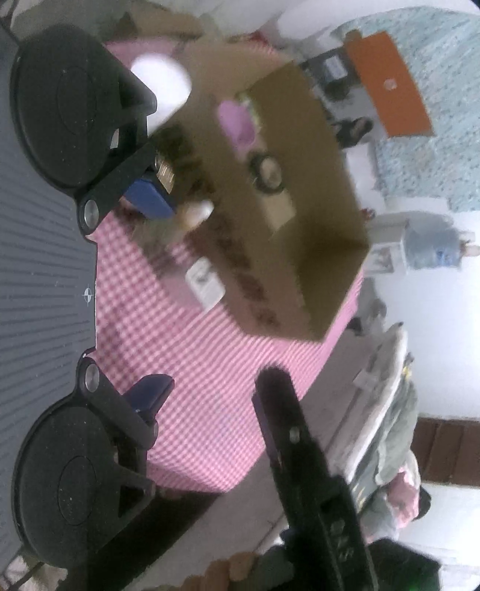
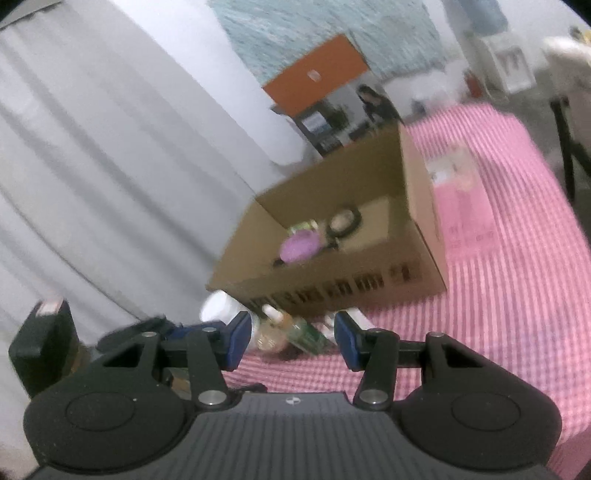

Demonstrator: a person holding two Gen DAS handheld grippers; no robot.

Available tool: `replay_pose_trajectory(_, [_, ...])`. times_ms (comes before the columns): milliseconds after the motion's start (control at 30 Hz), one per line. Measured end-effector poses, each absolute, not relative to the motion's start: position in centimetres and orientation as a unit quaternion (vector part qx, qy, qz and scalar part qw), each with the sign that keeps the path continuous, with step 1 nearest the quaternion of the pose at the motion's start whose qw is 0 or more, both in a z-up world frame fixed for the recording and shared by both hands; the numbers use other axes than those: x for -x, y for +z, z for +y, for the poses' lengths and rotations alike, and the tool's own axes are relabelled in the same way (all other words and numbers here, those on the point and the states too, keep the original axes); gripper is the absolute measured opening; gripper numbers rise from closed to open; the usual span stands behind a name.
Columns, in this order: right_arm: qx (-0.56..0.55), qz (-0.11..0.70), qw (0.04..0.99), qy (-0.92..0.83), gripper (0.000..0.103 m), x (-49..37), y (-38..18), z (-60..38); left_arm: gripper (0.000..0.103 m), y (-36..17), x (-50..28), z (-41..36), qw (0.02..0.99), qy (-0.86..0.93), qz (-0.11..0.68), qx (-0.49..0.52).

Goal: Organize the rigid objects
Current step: 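Move the right gripper to the white plug charger and grasp it, then lift the white plug charger and carry it over the box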

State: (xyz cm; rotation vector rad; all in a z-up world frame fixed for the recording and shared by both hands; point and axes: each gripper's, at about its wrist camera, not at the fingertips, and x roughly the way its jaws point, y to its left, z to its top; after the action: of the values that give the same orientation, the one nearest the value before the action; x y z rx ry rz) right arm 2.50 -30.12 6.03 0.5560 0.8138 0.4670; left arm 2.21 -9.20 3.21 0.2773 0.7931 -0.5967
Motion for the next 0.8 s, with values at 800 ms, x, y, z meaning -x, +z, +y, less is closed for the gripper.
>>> replay_pose_trajectory(800, [-0.286, 0.457, 0.816, 0.211, 0.029, -9.7, -2.4, -28.4, 0.066, -3.6, -5.4, -13.4, 0.863, -0.273, 0.392, -0.165])
